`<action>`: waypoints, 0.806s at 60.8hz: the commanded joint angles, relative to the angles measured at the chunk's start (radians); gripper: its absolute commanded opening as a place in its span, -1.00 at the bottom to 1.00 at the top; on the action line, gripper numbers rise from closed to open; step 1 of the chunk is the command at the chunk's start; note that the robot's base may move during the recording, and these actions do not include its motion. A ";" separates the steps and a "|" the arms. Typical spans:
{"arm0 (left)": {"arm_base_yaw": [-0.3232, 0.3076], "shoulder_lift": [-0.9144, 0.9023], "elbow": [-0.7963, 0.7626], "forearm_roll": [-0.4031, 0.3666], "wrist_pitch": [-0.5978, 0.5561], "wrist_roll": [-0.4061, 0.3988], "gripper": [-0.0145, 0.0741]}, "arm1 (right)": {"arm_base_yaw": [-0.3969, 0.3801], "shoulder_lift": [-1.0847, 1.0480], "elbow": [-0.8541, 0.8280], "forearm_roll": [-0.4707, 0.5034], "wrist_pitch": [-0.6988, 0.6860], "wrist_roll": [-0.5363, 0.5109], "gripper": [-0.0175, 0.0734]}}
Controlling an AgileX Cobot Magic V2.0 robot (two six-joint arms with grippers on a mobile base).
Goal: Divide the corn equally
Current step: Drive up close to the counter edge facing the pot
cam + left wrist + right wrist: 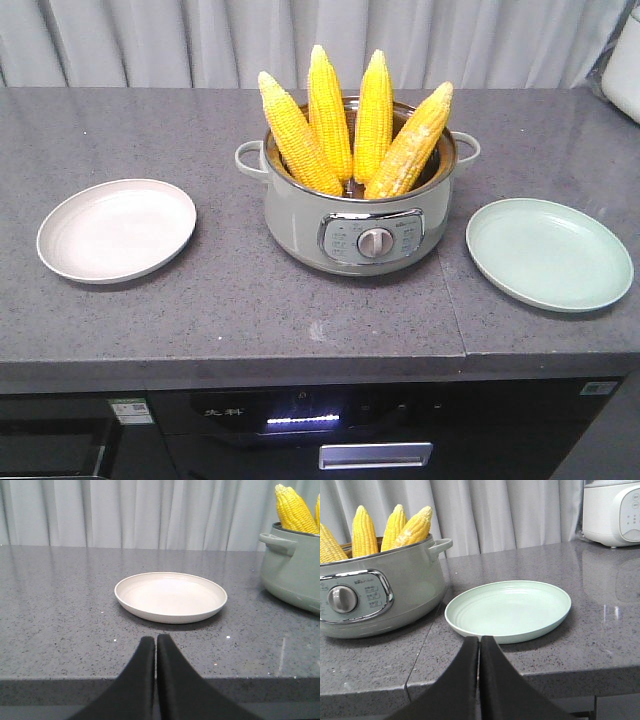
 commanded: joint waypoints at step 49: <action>-0.010 -0.013 -0.025 -0.008 -0.075 -0.007 -0.69 | -0.002 -0.003 0.018 -0.010 -0.073 -0.003 -0.62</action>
